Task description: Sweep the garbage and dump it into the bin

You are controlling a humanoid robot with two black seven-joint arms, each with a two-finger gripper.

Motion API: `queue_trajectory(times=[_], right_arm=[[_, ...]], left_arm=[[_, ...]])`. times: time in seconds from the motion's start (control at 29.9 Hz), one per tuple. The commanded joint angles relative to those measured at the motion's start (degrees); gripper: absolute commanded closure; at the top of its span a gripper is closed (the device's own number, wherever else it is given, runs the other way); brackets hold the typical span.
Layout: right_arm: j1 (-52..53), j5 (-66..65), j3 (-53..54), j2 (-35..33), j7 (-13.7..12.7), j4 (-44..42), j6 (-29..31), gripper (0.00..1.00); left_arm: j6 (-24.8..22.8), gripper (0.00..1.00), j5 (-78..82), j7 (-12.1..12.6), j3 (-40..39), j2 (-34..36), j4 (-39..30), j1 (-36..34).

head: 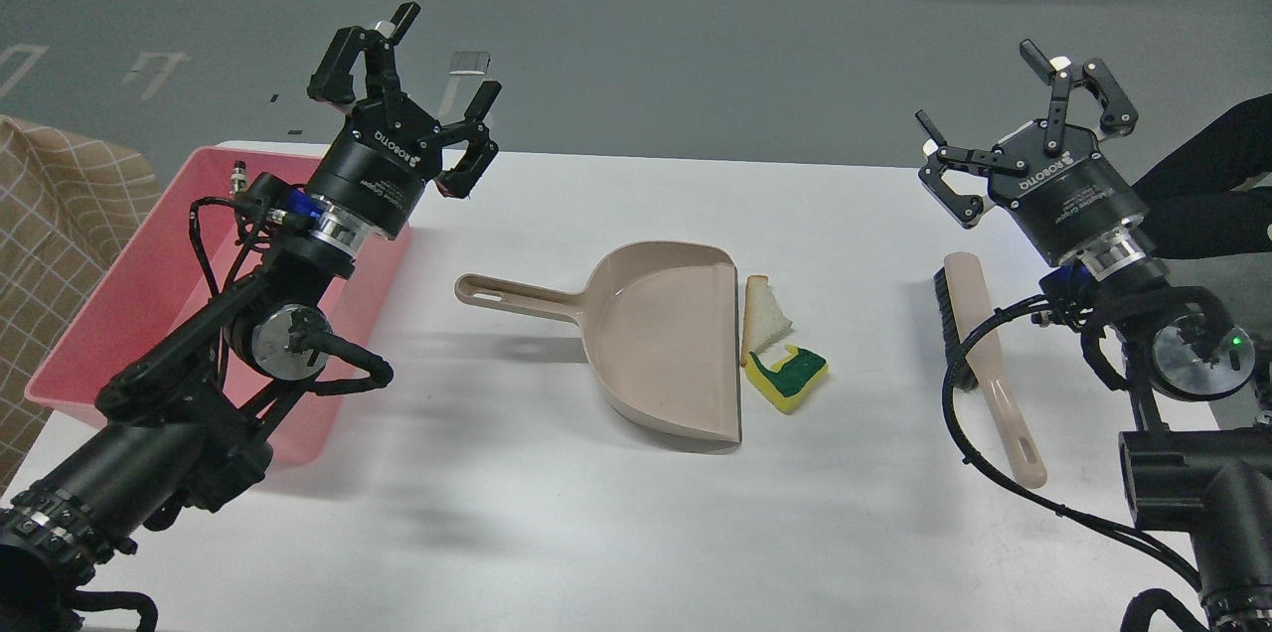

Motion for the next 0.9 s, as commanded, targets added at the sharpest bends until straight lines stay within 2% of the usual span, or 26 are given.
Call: queue_trajectory(times=[0.0,0.87], right_arm=[[0.0,0.0,0.8,0.6,0.0,0.1,0.0,0.00],[0.0,0.0,0.7,0.7,0.0,0.1,0.0,0.00]], left_arm=[[0.2,0.02,0.0,-0.2,0.1,0.0,0.2,0.0],[-0.3,0.02,0.0,-0.8,0.0,0.0,0.3,-0.9]])
